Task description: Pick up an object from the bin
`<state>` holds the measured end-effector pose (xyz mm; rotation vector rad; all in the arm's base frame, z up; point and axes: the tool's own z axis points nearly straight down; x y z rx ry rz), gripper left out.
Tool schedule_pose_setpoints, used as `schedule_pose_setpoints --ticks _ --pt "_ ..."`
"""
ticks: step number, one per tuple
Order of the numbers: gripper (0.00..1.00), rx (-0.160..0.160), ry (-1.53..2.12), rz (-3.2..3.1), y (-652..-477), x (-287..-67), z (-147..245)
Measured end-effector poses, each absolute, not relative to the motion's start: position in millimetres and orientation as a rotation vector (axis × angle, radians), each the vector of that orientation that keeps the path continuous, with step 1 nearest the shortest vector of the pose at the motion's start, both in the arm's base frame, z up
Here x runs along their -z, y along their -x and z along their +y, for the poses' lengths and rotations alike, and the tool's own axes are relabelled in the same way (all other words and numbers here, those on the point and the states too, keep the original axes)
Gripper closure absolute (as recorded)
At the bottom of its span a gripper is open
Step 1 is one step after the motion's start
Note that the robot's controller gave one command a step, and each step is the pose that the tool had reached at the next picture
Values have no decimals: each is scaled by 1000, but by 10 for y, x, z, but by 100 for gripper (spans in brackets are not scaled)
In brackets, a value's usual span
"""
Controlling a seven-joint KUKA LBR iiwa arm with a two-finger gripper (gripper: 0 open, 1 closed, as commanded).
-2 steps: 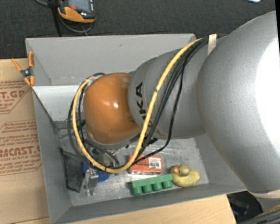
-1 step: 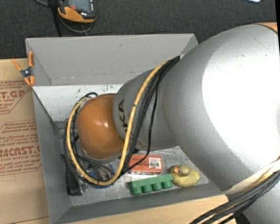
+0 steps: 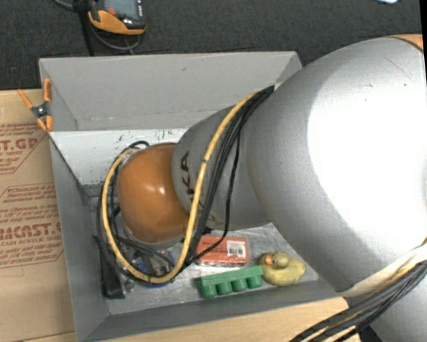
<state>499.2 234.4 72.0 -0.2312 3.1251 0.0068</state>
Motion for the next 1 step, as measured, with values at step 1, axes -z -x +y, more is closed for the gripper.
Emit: schedule_pose_setpoints --ticks 1 --pt "100 3 227 3140 -4953 -1195 2320"
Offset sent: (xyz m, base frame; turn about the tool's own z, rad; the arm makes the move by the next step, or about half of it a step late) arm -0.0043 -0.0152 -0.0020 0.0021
